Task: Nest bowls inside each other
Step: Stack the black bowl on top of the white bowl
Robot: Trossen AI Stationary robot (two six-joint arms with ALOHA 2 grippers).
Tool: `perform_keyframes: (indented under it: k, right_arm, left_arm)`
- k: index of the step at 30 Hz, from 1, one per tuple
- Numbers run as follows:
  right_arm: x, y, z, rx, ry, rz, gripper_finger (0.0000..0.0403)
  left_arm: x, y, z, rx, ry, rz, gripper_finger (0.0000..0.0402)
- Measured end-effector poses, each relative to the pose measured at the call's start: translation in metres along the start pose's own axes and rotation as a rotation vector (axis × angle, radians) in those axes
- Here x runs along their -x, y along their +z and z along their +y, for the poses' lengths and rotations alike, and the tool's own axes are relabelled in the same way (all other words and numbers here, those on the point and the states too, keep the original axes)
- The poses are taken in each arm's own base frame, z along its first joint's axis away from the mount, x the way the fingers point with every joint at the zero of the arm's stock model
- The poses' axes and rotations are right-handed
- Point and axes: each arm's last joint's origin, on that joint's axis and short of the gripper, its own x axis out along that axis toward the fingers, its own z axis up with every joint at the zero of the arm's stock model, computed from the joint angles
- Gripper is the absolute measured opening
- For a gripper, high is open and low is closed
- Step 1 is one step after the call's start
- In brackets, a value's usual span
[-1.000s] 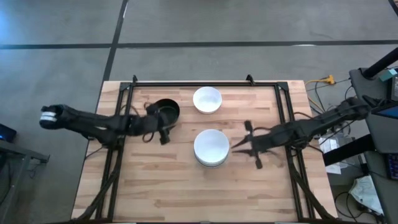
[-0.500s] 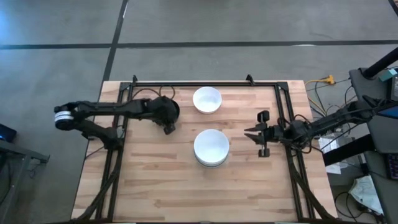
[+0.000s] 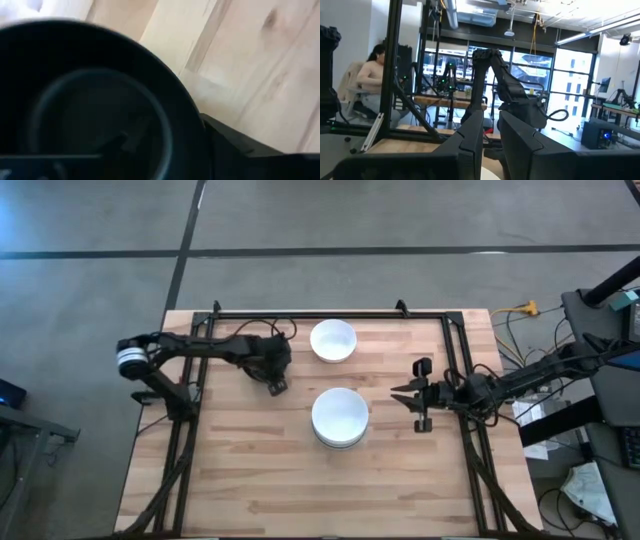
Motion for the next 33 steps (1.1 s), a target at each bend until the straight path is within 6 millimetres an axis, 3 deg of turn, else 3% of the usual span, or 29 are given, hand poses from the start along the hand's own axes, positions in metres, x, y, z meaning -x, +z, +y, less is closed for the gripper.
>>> perform_keyframes:
  k: [7, 13, 22, 27, 33]
  right_arm:
    - [0.0, 0.0, 0.0, 0.0, 0.0, 0.001, 0.0059]
    - [0.0, -0.001, 0.0, 0.004, -0.001, 0.012, 0.0059]
    - [0.0, -0.005, -0.001, 0.016, -0.055, 0.061, 0.0059]
    - [0.0, -0.005, -0.002, 0.017, -0.087, 0.067, 0.0059]
    - [0.0, -0.006, -0.003, 0.02, -0.105, 0.075, 0.0059]
  left_arm:
    - [0.005, -0.005, 0.001, -0.043, 0.005, 0.051, 0.0012]
    - [0.026, -0.01, -0.01, -0.1, 0.008, 0.019, 0.0006]
    - [0.095, -0.027, -0.06, -0.321, 0.155, -0.283, 0.0001]
    - [0.122, -0.042, -0.102, -0.615, 0.065, -0.49, 0.0001]
    - [0.139, -0.057, -0.148, -1.019, 0.05, -0.705, 0.0]
